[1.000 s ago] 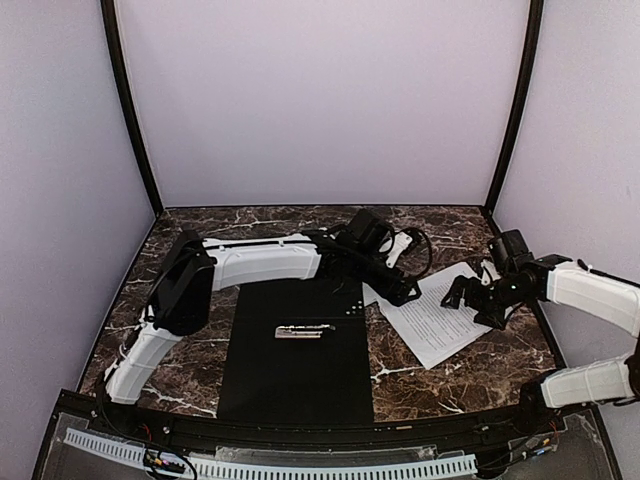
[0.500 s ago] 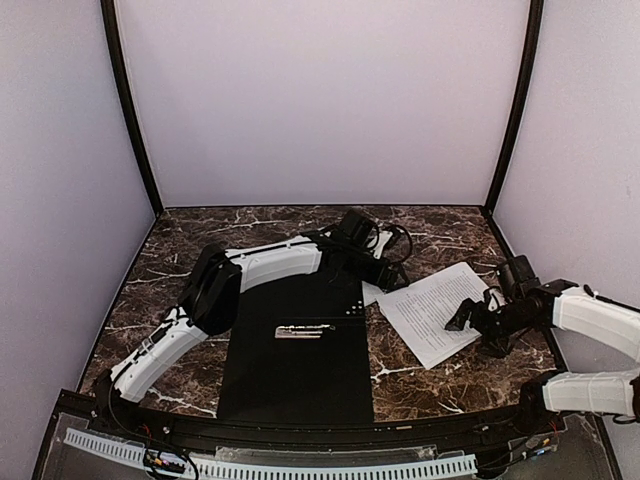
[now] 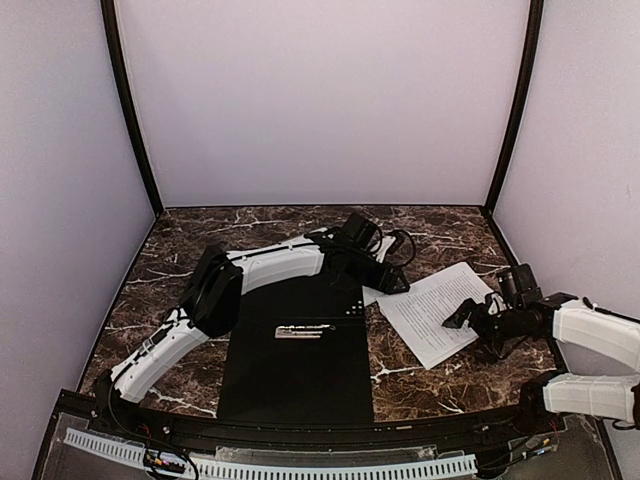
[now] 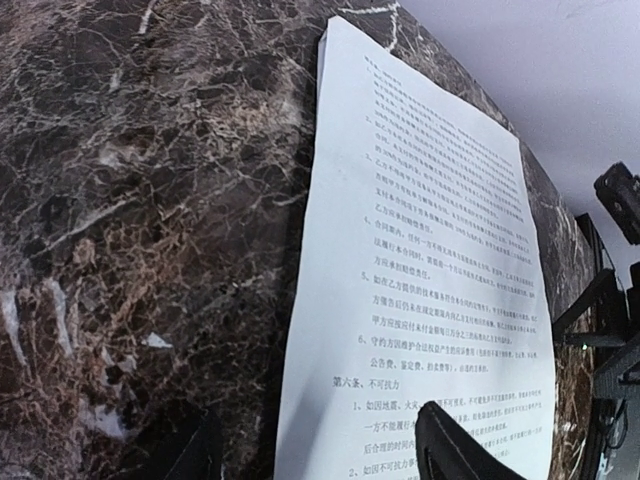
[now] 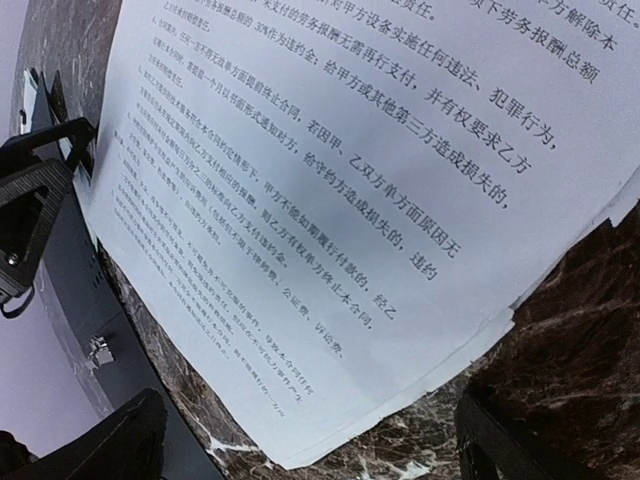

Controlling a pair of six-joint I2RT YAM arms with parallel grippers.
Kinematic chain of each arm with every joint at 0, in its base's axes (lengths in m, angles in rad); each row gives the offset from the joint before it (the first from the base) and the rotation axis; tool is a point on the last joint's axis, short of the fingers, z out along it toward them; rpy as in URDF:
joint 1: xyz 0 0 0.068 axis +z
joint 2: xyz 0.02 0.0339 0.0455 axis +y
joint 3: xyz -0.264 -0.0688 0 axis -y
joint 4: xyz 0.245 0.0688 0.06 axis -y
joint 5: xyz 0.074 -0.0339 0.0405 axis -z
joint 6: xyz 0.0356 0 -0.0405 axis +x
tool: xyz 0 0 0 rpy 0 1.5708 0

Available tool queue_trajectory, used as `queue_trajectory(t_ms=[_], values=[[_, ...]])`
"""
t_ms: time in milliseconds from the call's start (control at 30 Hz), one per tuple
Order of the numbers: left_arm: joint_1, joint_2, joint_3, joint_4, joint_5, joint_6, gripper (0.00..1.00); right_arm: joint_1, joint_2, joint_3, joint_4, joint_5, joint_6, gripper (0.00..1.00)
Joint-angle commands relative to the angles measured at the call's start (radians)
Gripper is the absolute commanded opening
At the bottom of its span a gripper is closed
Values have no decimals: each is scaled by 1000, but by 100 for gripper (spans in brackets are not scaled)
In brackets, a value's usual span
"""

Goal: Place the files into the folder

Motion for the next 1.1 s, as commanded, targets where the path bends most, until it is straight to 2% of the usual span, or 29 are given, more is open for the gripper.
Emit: queue_trajectory(t_ms=[0,400,933,1067], values=[[-26,-27,-85,-131,18,17,62,-6,13,-58,72,19,102,99],[-46,-108,-247,-92,25,38,51,-26,-68,-156,169,30,225,96],[-42,-119,-273,-94,9,75,48,-38,47,-162,349,-26,210,86],[-43,-118,-278,-94,7,79,48,-37,42,-153,345,-31,200,85]])
